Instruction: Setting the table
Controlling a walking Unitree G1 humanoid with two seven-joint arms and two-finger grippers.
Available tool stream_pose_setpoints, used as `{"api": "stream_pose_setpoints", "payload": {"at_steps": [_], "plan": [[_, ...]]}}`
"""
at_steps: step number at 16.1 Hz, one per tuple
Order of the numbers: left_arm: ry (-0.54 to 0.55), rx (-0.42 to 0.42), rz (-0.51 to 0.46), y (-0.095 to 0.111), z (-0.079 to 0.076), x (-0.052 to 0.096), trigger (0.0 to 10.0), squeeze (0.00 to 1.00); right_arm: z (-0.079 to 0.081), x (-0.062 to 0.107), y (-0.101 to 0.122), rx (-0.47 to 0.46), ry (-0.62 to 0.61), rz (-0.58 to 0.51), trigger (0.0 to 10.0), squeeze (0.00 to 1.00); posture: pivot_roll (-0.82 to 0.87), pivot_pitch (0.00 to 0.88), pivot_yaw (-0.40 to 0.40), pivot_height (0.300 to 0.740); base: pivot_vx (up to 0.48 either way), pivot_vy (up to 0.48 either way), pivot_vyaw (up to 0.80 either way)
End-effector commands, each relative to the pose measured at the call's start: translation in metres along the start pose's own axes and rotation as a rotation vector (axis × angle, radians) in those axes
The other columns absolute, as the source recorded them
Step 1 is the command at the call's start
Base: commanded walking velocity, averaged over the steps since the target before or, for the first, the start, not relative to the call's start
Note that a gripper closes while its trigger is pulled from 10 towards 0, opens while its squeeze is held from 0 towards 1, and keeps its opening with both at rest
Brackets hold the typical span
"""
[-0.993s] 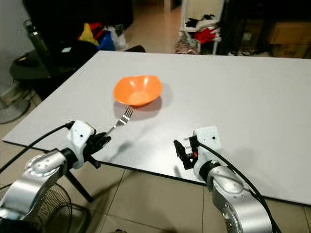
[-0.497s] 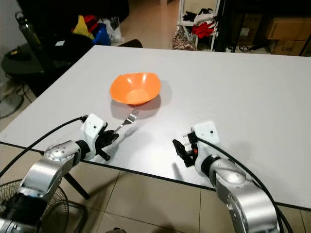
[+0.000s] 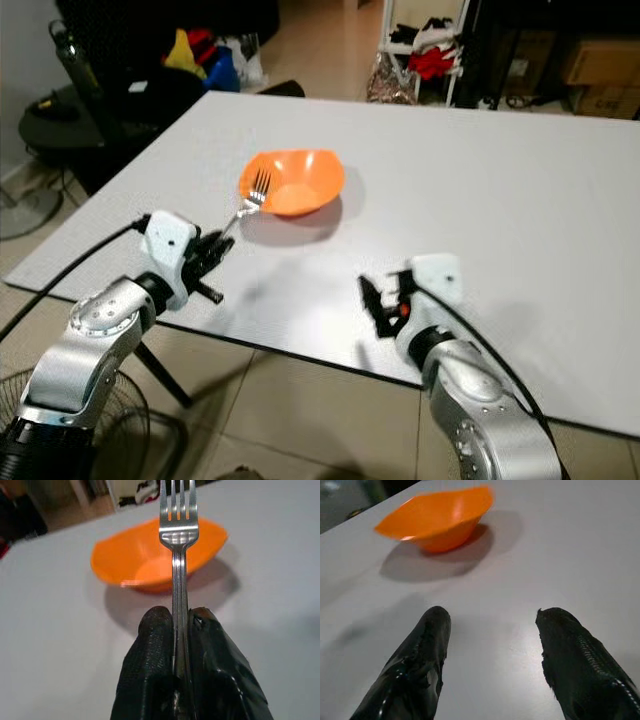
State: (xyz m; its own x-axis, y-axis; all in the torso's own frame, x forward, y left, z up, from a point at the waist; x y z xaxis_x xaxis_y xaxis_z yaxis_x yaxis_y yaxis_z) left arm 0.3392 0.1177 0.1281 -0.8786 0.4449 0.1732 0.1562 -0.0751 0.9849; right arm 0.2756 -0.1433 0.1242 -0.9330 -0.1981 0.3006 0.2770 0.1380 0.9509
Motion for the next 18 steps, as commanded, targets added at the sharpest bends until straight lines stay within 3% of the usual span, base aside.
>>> {"api": "stream_pose_setpoints", "payload": {"at_steps": [1, 5, 8, 10, 14, 16, 18], "plan": [[0.03, -0.014, -0.026, 0.008, 0.008, 0.001, 10.0, 0.0, -0.003, 0.003, 0.005, -0.004, -0.02, -0.021, 10.0, 0.0, 0.0, 0.0, 0.135, 0.74, 0.0, 0.48, -0.77], [0.076, -0.031, -0.077, 0.019, 0.018, 0.0, 10.0, 0.0, 0.006, -0.001, 0.007, 0.024, 0.005, -0.03, 10.0, 0.0, 0.0, 0.0, 0.135, 0.74, 0.0, 0.24, -0.77], [0.12, -0.01, -0.055, 0.012, 0.021, 0.0, 10.0, 0.0, 0.004, -0.001, 0.009, 0.027, 0.0, -0.042, 10.0, 0.0, 0.0, 0.0, 0.133, 0.74, 0.0, -0.447, 0.0], [0.121, -0.003, 0.0, -0.001, 0.019, 0.0, 10.0, 0.0, 0.004, 0.0, 0.011, 0.043, 0.022, -0.048, 10.0, 0.0, 0.01, 0.0, 0.122, 0.74, 0.0, 0.0, 0.0], [0.1, -0.028, 0.203, -0.039, 0.016, -0.008, 10.0, 0.0, 0.01, 0.003, 0.005, 0.14, 0.124, 0.003, 10.0, 0.0, 0.01, 0.0, 0.117, 0.74, 0.0, 0.0, 0.0], [0.175, 0.005, 0.275, -0.055, 0.024, -0.015, 10.0, 0.0, 0.014, 0.006, 0.0, 0.174, 0.177, 0.026, 10.0, 0.0, 0.0, 0.0, 0.118, 0.74, 0.0, 0.0, 0.0], [0.216, 0.061, 0.285, -0.057, 0.026, -0.016, 10.0, 0.0, 0.015, 0.011, -0.003, 0.185, 0.198, 0.038, 10.0, 0.0, -0.01, 0.0, 0.119, 0.74, 0.0, 0.0, 0.0]]}}
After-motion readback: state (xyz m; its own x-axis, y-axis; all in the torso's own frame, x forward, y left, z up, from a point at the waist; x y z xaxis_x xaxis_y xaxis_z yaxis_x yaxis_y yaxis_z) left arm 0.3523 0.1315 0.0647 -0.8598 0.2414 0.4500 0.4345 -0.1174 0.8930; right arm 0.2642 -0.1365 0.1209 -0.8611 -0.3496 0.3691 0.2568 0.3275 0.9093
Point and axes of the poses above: a point about 5 cm out from each wrist's last joint towards the gripper, its own x axis pointing back from the gripper into the wrist, its own y axis along the axis of the wrist's last joint, z = x × y, the point moved 6 cm from there along -x, pointing out of the wrist towards the gripper, and after that the axes turned 10 degrees about x, right-handed, at the moved point
